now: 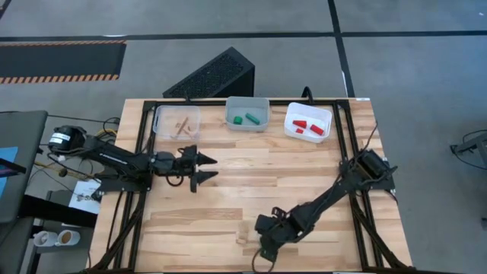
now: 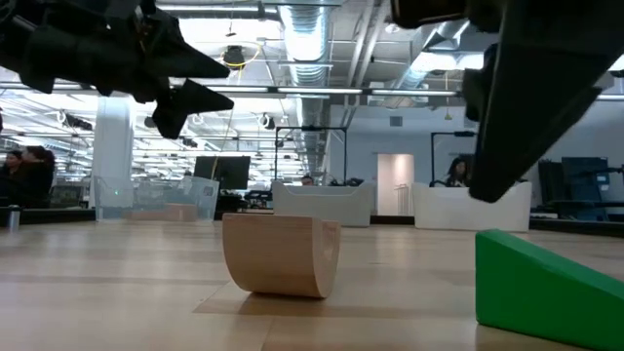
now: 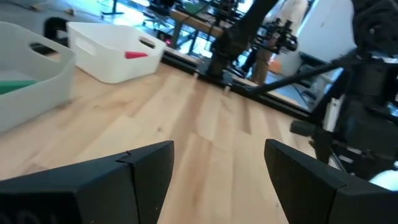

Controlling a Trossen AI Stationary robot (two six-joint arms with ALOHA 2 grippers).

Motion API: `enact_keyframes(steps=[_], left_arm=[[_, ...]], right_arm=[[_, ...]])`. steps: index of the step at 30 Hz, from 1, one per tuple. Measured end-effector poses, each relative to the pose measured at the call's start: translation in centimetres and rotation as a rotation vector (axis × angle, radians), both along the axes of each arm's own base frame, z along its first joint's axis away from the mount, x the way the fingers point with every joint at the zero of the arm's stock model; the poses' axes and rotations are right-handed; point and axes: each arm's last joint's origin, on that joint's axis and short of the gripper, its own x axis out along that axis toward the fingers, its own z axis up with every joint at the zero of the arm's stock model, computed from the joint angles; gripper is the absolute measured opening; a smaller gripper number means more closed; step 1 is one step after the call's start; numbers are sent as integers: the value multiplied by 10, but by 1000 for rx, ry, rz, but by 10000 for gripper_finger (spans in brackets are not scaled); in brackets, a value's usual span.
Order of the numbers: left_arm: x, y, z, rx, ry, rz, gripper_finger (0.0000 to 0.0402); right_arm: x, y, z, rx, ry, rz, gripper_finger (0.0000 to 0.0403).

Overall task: Sort & place blocks by color
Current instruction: Put the green block into the gray bin

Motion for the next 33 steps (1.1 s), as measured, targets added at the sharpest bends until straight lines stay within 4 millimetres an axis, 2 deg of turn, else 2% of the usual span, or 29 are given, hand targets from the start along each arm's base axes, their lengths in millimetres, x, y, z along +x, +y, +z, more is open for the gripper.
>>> enact_keyframes(steps=[9, 14, 18, 24, 33], left_arm=[[-4, -23, 1, 15, -8, 0, 236], [-5, -29, 0, 9, -8, -22, 236], [-6, -32, 1, 6, -10, -17, 236], [-7, -33, 0, 11, -2, -8, 236], [-7, -33, -1, 11, 4, -6, 236]], right_arm=[[-10, 19, 2, 55, -22, -52, 201], [-3, 25, -8, 70, 13, -45, 199], [7, 34, -4, 81, 31, 3, 199], [5, 28, 2, -63, 123, -32, 199], [8, 26, 1, -45, 111, -89, 218]])
